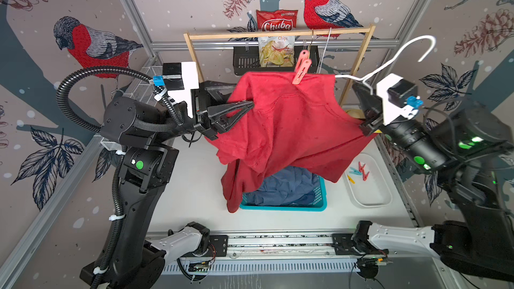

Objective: Remove the clothespins securing t-shirts to the hanger
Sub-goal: Pick up the hanger from the clothes rail.

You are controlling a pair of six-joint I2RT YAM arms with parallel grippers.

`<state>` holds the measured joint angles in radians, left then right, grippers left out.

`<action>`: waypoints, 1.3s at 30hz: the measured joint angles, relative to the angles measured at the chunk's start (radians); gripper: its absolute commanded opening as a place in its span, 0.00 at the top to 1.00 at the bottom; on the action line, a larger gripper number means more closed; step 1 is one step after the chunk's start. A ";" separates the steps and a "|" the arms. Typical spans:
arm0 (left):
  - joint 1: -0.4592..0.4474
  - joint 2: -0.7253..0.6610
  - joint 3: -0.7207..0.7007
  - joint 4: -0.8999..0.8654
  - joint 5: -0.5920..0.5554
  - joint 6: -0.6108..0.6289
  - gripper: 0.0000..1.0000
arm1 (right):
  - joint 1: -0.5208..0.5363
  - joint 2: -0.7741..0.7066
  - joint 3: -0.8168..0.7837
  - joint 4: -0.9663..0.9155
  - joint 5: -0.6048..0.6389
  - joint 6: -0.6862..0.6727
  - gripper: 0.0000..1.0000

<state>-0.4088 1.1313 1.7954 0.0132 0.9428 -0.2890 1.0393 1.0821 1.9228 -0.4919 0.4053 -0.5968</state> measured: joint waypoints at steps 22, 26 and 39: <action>0.000 -0.145 -0.166 -0.193 -0.568 0.250 0.43 | 0.002 0.137 0.069 -0.135 0.188 -0.181 1.00; 0.000 -0.122 -0.180 -0.210 -0.605 0.270 0.44 | 0.002 0.128 -0.033 -0.152 0.187 -0.167 1.00; 0.000 -0.069 -0.221 -0.159 -0.420 0.259 0.43 | 0.045 0.133 -0.279 -0.124 0.250 -0.045 1.00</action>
<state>-0.4091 1.0618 1.5745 -0.1459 0.5228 -0.0299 1.0840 1.2148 1.6440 -0.6159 0.6552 -0.6415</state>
